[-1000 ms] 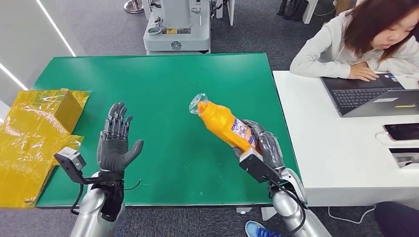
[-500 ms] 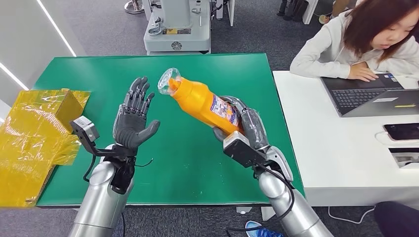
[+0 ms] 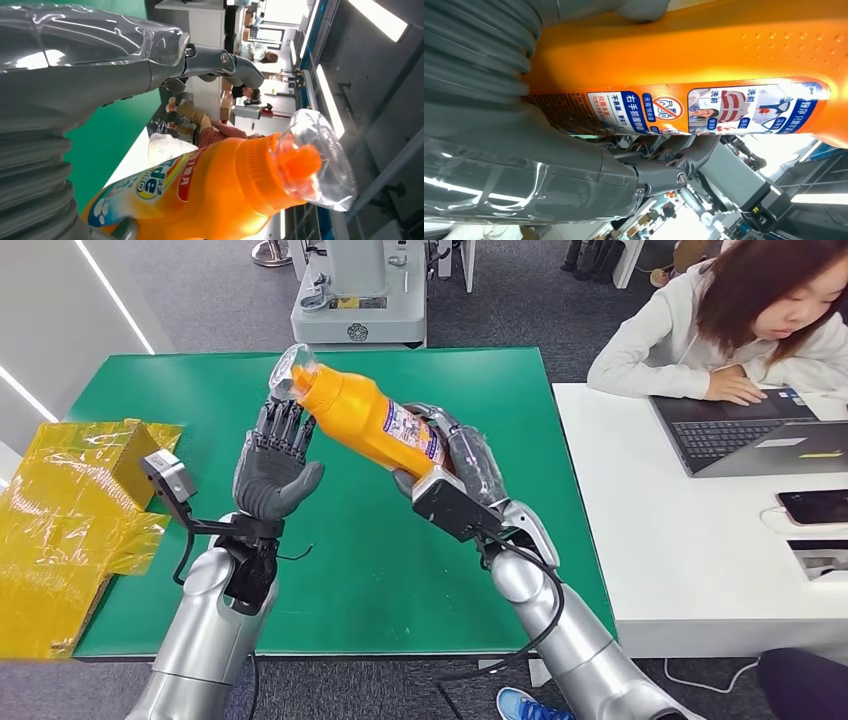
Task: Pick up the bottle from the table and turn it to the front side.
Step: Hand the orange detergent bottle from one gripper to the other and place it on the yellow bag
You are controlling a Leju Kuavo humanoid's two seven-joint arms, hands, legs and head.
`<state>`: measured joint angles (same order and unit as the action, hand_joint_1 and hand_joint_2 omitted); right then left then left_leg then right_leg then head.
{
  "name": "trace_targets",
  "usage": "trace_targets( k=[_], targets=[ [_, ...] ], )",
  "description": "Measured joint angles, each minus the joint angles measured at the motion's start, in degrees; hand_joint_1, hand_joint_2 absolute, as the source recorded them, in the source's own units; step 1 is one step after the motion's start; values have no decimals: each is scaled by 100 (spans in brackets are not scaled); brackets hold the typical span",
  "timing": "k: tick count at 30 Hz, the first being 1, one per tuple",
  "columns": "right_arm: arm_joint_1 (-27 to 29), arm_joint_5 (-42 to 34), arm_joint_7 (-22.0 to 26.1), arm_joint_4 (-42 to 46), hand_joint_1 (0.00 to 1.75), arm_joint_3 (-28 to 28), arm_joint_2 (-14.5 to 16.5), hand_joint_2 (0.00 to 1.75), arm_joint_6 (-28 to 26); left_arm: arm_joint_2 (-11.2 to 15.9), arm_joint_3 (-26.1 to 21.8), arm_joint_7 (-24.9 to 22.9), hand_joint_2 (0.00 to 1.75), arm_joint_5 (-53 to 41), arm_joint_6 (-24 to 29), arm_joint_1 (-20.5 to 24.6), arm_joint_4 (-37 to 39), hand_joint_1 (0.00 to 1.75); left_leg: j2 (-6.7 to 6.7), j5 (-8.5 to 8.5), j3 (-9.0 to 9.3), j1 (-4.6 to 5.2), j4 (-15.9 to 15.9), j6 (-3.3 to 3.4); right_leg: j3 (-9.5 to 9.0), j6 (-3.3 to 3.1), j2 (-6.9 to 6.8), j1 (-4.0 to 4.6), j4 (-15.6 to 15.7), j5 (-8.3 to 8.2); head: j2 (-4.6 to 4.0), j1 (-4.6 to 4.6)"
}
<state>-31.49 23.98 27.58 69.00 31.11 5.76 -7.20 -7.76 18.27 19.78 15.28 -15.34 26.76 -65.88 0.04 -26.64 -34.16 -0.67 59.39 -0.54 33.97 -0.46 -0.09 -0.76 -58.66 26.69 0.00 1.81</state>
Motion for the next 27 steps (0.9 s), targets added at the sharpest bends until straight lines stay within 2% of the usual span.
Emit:
trace_targets(
  k=[14,27],
  targets=[
    [-127,81,-111,-89,175,185,153,175,90,-4,11,74,175,-44,192,358,758,0,0,0,0,0,0,0,0,0,0,0,-1,0,0,1],
    [-390,-78,-174,-554,175,314,231,175,115,-23,9,-218,175,81,-171,575,881,0,-1,0,-1,0,1,0,0,0,0,0,-1,0,0,0]
  ],
)
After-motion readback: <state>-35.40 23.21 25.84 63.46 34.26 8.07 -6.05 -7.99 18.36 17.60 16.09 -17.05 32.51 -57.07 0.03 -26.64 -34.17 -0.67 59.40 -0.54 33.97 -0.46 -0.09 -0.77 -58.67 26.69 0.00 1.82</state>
